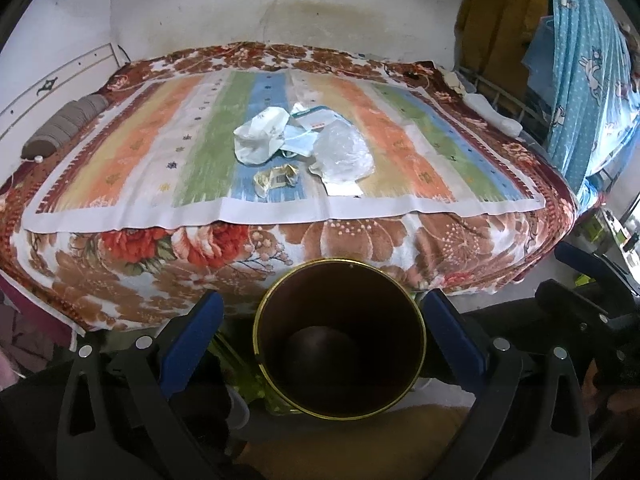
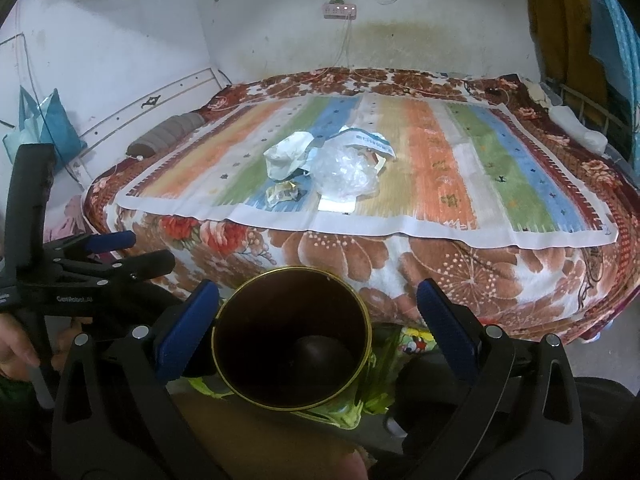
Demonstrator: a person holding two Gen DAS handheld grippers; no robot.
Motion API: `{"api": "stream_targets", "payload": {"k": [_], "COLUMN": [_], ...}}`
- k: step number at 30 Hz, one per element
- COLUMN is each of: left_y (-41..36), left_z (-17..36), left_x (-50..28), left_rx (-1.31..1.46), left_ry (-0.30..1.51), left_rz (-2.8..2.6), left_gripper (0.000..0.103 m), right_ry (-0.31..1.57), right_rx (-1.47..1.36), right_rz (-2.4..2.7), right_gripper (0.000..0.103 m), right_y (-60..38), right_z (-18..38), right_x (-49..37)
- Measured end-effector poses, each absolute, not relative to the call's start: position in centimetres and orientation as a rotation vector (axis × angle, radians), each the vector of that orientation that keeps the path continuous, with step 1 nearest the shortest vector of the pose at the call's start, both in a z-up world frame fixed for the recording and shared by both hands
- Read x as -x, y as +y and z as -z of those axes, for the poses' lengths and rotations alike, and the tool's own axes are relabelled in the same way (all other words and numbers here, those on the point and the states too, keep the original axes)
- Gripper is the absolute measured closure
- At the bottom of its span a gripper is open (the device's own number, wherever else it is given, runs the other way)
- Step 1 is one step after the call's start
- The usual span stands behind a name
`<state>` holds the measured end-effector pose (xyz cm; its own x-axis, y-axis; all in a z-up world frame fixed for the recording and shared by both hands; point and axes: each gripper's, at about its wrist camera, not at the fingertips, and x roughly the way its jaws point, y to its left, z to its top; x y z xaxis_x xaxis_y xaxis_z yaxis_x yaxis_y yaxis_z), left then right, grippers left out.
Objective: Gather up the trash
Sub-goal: 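Move both tools from above the bin toward the trash on the bed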
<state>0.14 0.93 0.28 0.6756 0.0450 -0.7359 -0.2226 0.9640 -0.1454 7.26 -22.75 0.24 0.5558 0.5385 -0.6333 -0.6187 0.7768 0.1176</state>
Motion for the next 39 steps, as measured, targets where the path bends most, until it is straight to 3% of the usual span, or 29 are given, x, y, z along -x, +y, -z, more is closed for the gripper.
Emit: {"api": "stream_targets", "payload": {"k": [39], "left_y": [1.75], "left_z": [-0.26], "left_x": [-0.42], "left_rx": [0.297], "left_ry": [0.843], "left_rz": [-0.182], "left_gripper": [0.006], "right_ry": [0.740], "right_rx": [0.136], "right_rz": [-0.700], "right_gripper": [0.009], "right_y": [-21.85], "right_z": [-0.08], "right_x": [-7.67]}}
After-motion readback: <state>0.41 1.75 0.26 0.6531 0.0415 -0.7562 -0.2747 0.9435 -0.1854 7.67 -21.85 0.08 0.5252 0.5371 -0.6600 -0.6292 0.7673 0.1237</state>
